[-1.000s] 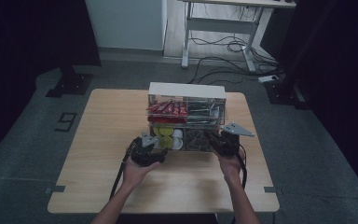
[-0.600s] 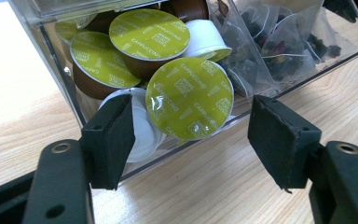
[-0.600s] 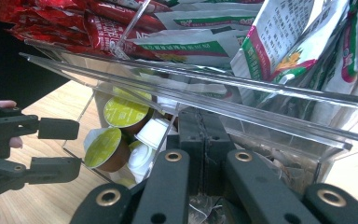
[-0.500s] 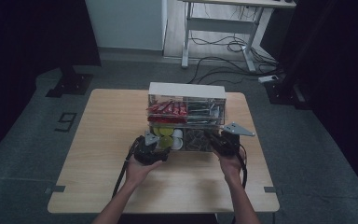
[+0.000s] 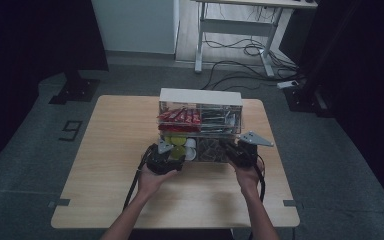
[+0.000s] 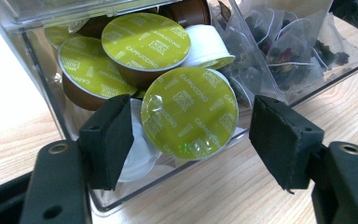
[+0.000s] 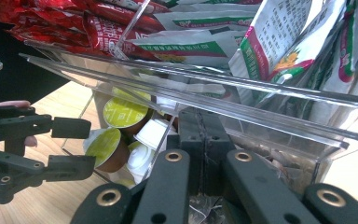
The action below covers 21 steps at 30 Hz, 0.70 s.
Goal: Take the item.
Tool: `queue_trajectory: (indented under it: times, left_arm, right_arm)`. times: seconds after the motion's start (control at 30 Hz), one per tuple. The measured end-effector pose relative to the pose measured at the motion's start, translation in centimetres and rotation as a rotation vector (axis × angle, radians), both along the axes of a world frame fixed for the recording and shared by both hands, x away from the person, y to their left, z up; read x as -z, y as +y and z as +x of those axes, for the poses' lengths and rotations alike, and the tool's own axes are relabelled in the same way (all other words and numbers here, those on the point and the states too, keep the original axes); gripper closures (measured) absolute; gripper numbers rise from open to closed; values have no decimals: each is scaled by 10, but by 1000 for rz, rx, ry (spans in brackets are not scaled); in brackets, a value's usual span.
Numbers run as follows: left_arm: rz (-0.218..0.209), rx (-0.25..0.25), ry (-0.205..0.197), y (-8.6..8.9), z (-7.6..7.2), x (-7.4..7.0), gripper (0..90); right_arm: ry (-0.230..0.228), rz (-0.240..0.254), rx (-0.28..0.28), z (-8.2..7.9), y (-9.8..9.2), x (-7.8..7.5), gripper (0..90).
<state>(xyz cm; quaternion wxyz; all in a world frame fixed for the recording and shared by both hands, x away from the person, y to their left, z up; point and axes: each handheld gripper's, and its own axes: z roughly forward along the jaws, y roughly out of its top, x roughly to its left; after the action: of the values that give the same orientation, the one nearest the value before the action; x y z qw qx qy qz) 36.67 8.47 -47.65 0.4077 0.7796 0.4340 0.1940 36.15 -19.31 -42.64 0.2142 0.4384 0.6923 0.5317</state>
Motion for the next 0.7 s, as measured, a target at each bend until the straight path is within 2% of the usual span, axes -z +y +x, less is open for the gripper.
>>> queue_trajectory:
  times: [0.5, 0.7]
  left_arm:
    - [-10, -6, 7, -4, 9, 4, 301]
    - [-13, -9, -4, -7, 10, 5, 302]
  right_arm:
    - [-1, 0, -1, 0, -1, 0, 891]
    - [-1, -1, -1, 0, -1, 0, 891]
